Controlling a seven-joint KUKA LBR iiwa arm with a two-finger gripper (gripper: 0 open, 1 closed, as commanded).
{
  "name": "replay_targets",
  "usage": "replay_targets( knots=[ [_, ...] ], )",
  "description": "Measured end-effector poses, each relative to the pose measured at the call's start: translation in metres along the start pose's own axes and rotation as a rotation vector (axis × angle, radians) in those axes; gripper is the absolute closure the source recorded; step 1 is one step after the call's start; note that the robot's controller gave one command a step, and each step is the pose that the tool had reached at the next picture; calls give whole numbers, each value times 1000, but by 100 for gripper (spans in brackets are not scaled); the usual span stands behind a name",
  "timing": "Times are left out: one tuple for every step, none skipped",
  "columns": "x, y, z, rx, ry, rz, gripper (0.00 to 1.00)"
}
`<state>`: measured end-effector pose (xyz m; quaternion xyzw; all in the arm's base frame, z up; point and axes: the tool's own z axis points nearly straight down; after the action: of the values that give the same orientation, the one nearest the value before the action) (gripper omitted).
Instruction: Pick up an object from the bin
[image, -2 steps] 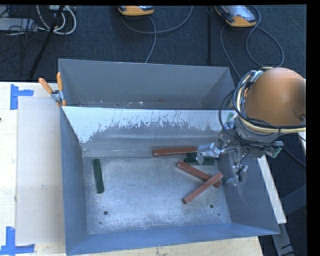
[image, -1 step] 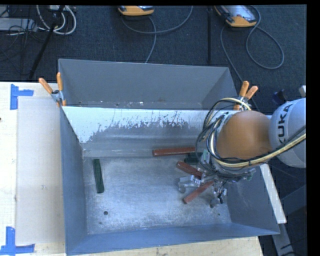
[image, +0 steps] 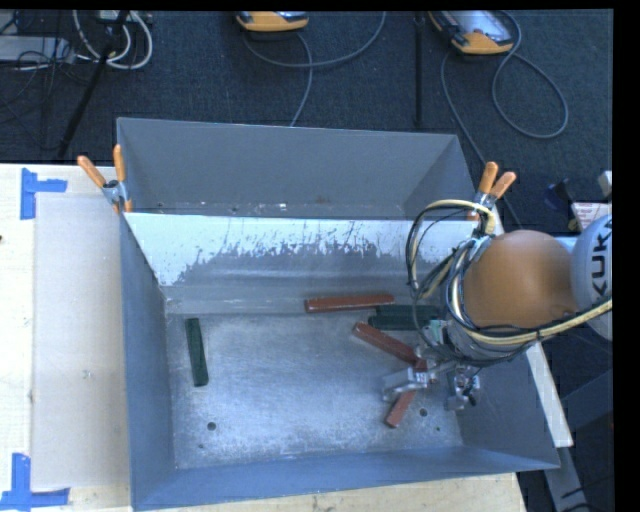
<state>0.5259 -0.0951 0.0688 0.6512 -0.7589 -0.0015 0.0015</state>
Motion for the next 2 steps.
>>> replay_targets(
  knots=[
    [-1, 0, 0, 1, -2, 5, 100],
    [19, 0, -151, 11, -1, 6, 100]
  ],
)
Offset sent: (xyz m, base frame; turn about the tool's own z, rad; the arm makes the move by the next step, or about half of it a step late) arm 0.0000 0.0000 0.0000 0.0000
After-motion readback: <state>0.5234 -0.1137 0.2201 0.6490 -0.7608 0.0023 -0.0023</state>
